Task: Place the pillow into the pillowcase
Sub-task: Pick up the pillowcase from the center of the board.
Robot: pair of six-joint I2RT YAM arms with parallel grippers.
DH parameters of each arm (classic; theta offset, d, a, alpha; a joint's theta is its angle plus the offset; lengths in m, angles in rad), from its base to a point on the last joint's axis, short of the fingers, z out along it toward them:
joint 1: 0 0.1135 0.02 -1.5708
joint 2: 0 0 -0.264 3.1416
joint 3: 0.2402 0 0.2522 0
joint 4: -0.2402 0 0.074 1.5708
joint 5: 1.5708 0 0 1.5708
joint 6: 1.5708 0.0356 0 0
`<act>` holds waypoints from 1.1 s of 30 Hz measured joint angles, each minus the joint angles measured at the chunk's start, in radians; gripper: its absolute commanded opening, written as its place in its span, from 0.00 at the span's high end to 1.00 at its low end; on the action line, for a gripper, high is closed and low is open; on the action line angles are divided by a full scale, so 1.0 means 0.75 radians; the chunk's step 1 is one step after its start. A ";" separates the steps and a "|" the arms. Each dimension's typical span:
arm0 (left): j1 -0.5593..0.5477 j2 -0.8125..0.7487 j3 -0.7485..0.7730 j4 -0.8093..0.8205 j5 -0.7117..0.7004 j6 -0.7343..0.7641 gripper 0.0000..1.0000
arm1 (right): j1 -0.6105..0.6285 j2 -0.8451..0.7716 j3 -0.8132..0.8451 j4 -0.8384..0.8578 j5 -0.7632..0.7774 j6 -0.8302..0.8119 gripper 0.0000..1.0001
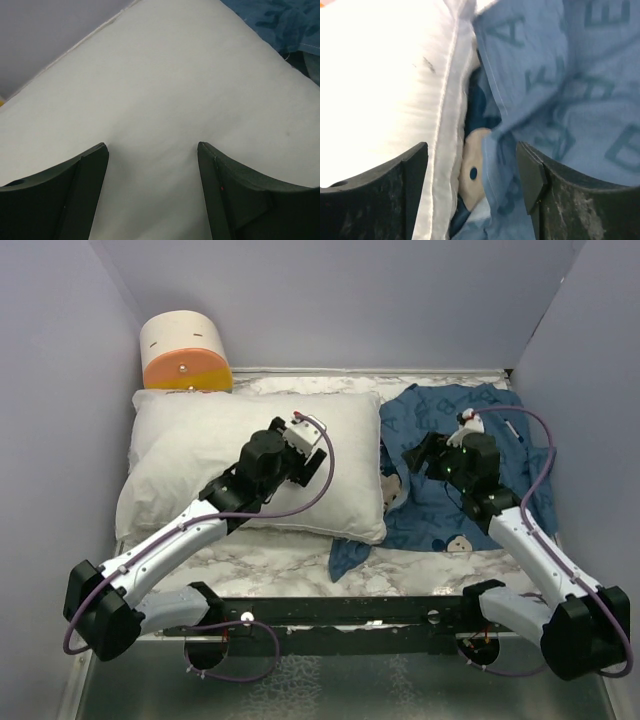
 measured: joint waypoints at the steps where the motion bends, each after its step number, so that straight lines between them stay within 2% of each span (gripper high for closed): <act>1: 0.000 -0.046 -0.066 0.043 0.004 0.012 0.25 | 0.000 0.015 0.040 -0.001 -0.017 -0.038 0.27; 7: -0.001 -0.148 -0.252 0.224 0.005 0.071 0.26 | 0.022 0.243 0.296 -0.046 -0.062 -0.248 0.22; 13: 0.000 -0.182 -0.271 0.264 0.004 0.095 0.26 | 0.092 0.429 0.392 -0.169 0.023 -0.345 0.23; 19: 0.000 -0.188 -0.273 0.266 0.003 0.109 0.26 | 0.152 0.667 0.504 -0.211 0.124 -0.394 0.26; 27: 0.000 -0.187 -0.282 0.275 0.003 0.120 0.26 | 0.151 0.955 0.680 -0.202 0.254 -0.396 0.29; 33: 0.000 -0.187 -0.287 0.280 0.003 0.125 0.26 | 0.151 1.052 0.770 -0.192 0.308 -0.411 0.41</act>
